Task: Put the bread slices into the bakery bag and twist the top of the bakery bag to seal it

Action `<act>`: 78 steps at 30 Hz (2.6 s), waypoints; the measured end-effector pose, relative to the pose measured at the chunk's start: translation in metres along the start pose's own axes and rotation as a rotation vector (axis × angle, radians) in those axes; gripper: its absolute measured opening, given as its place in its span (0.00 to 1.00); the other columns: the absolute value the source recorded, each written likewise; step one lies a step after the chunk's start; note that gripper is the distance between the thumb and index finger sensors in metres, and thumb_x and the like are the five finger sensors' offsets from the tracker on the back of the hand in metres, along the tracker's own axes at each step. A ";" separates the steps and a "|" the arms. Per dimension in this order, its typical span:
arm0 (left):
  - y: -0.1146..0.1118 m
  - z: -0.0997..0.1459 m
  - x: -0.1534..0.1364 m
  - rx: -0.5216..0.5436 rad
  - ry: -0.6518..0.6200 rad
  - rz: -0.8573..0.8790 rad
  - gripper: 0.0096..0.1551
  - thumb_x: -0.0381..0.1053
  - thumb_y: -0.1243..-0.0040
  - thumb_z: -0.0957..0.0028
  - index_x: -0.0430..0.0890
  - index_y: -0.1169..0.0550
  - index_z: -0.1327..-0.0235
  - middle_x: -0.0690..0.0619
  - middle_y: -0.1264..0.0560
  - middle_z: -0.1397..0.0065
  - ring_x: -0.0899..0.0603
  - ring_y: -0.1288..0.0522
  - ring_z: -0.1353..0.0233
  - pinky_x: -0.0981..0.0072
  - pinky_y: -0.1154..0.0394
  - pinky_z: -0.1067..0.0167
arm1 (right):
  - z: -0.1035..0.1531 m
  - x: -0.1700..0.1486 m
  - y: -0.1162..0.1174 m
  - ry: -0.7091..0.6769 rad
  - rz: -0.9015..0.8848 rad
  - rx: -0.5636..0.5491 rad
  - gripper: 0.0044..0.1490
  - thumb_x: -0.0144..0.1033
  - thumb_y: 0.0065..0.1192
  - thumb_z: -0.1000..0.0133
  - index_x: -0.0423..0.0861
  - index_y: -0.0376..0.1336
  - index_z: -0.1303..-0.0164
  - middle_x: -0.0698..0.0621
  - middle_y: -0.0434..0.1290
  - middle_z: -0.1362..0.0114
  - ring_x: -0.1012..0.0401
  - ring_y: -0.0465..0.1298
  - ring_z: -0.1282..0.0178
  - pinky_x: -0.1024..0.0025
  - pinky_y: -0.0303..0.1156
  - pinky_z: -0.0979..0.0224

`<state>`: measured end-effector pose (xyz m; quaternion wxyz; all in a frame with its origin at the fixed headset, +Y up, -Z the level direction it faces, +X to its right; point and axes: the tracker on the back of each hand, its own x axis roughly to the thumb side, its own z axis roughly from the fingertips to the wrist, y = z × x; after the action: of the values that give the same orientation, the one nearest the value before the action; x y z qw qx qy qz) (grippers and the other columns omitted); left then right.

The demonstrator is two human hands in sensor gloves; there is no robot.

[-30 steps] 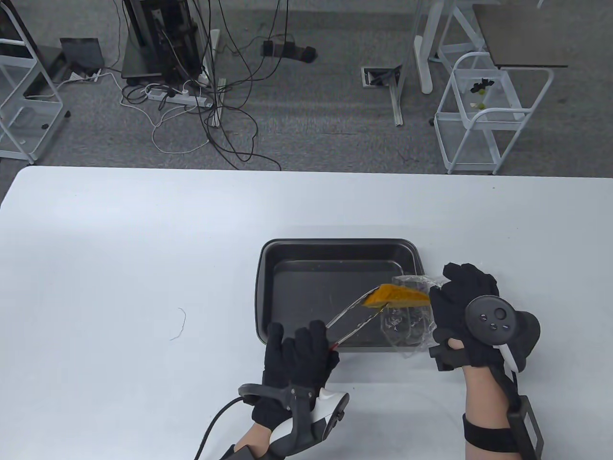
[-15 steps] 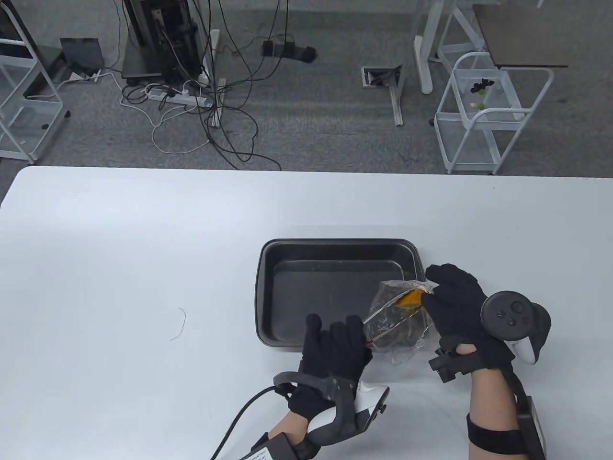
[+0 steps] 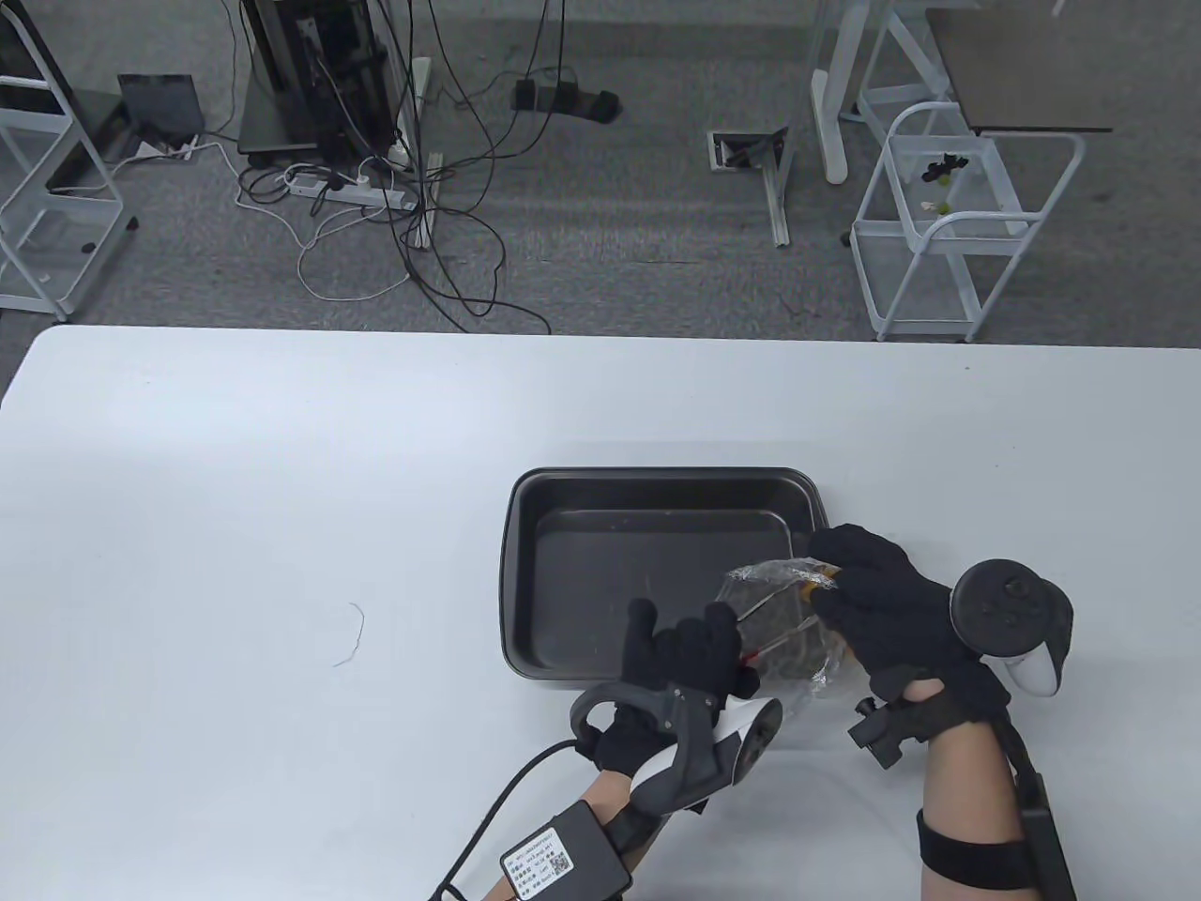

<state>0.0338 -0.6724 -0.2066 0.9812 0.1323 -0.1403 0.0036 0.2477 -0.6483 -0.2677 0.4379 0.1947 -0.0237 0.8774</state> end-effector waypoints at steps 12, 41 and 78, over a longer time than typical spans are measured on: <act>-0.009 -0.043 -0.025 -0.529 0.065 0.475 0.43 0.71 0.32 0.57 0.46 0.22 0.35 0.45 0.13 0.43 0.43 0.12 0.52 0.43 0.30 0.25 | -0.006 0.004 0.018 -0.030 0.069 0.179 0.28 0.38 0.69 0.47 0.25 0.77 0.60 0.32 0.67 0.19 0.27 0.57 0.19 0.24 0.45 0.24; -0.051 -0.050 -0.034 -0.928 -0.019 0.734 0.47 0.72 0.44 0.51 0.42 0.28 0.29 0.41 0.19 0.36 0.40 0.15 0.47 0.37 0.37 0.24 | -0.011 0.009 0.036 -0.100 -0.035 0.357 0.28 0.38 0.71 0.48 0.25 0.77 0.59 0.33 0.67 0.19 0.27 0.57 0.19 0.23 0.45 0.24; 0.023 0.015 -0.147 -0.575 -0.036 0.639 0.50 0.74 0.38 0.58 0.41 0.25 0.31 0.40 0.15 0.42 0.40 0.13 0.52 0.38 0.34 0.25 | 0.000 -0.008 -0.001 0.145 0.275 0.098 0.28 0.38 0.69 0.46 0.25 0.77 0.57 0.31 0.67 0.20 0.27 0.57 0.20 0.24 0.45 0.24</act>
<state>-0.1125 -0.6501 -0.2269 0.9251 -0.1966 -0.1868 0.2659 0.2530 -0.6544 -0.2704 0.3043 0.1466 0.0244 0.9409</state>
